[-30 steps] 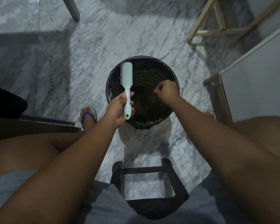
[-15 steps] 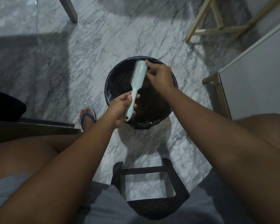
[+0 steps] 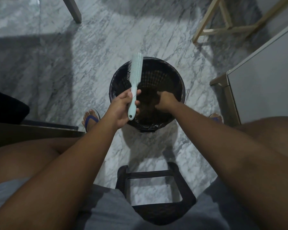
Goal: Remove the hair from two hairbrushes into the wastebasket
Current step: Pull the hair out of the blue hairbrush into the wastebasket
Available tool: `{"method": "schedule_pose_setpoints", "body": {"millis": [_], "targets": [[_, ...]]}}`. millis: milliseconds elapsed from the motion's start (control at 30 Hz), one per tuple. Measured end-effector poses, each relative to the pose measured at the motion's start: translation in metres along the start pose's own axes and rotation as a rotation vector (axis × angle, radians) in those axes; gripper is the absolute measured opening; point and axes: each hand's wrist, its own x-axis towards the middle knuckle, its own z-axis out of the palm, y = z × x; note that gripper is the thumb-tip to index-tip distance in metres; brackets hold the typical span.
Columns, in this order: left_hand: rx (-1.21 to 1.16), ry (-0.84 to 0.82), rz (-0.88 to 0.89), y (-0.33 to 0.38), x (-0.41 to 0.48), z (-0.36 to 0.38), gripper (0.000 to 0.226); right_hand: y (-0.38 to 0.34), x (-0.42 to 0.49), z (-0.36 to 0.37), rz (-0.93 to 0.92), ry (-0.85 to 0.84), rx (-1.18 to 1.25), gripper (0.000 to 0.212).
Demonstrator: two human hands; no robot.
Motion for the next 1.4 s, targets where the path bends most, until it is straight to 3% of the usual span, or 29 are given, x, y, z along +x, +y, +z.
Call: {"method": "schedule_pose_setpoints", "body": {"millis": [67,133,300,500,600,700,767,833,867,933,1133,1267,1400], "targets": [[0.01,0.002,-0.001,0.0,-0.001,0.003,0.037,-0.003,0.003,-0.002,-0.013,0.117,0.108,0.057],[0.023,0.013,-0.002,0.0,-0.002,0.004,0.036,-0.004,0.006,-0.005,-0.017,0.222,0.171,0.048],[0.035,0.034,-0.021,-0.003,-0.001,0.002,0.036,-0.01,0.006,-0.014,0.017,0.29,0.334,0.021],[0.034,0.039,-0.026,-0.005,-0.005,0.005,0.032,-0.009,0.009,-0.016,-0.021,0.29,0.312,0.027],[0.032,0.044,-0.031,-0.005,-0.006,0.007,0.032,-0.013,0.006,-0.021,-0.009,0.26,0.314,0.041],[0.041,0.054,-0.055,-0.008,-0.006,0.008,0.031,-0.027,0.001,-0.03,-0.088,0.388,0.531,0.041],[0.068,0.067,-0.065,-0.011,-0.006,0.011,0.029,-0.038,-0.004,-0.035,-0.173,0.389,0.672,0.07],[0.104,0.084,-0.063,-0.012,-0.008,0.016,0.026,-0.049,-0.006,-0.04,-0.283,0.319,0.562,0.101],[0.12,0.091,-0.056,-0.013,-0.008,0.018,0.025,-0.053,-0.006,-0.042,-0.336,0.304,0.451,0.104],[0.143,0.095,-0.032,-0.016,-0.008,0.02,0.026,-0.061,-0.002,-0.046,-0.351,0.338,0.333,0.086],[0.173,0.048,-0.01,-0.016,-0.011,0.013,0.029,-0.066,0.012,-0.063,-0.218,0.475,0.416,0.029],[0.057,0.001,-0.045,-0.017,-0.012,0.011,0.028,-0.065,0.013,-0.075,-0.224,0.484,0.471,0.014],[0.013,-0.027,-0.039,-0.018,-0.012,0.014,0.028,-0.058,0.017,-0.079,-0.175,0.472,0.599,0.011]]}}
